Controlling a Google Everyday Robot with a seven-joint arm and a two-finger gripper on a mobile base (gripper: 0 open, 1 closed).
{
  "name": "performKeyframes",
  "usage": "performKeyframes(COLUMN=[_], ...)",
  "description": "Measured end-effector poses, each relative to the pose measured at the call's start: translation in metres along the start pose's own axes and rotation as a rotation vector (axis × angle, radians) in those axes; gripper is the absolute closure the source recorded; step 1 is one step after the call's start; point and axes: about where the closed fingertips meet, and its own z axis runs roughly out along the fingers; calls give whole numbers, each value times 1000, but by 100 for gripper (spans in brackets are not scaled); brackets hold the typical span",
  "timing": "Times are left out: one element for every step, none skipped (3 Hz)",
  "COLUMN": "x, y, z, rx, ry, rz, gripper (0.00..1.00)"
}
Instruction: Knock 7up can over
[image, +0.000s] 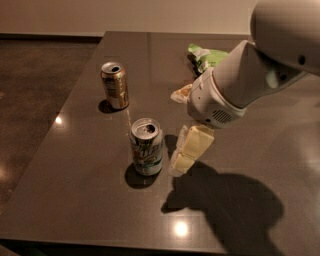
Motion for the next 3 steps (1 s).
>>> performKeyframes(x=[-15,-30,-45], y=[3,12,26], z=[14,26,40], rx=[-52,-80,-92], ry=[-81,-152,-223], rz=[23,22,7], gripper=[0,0,0])
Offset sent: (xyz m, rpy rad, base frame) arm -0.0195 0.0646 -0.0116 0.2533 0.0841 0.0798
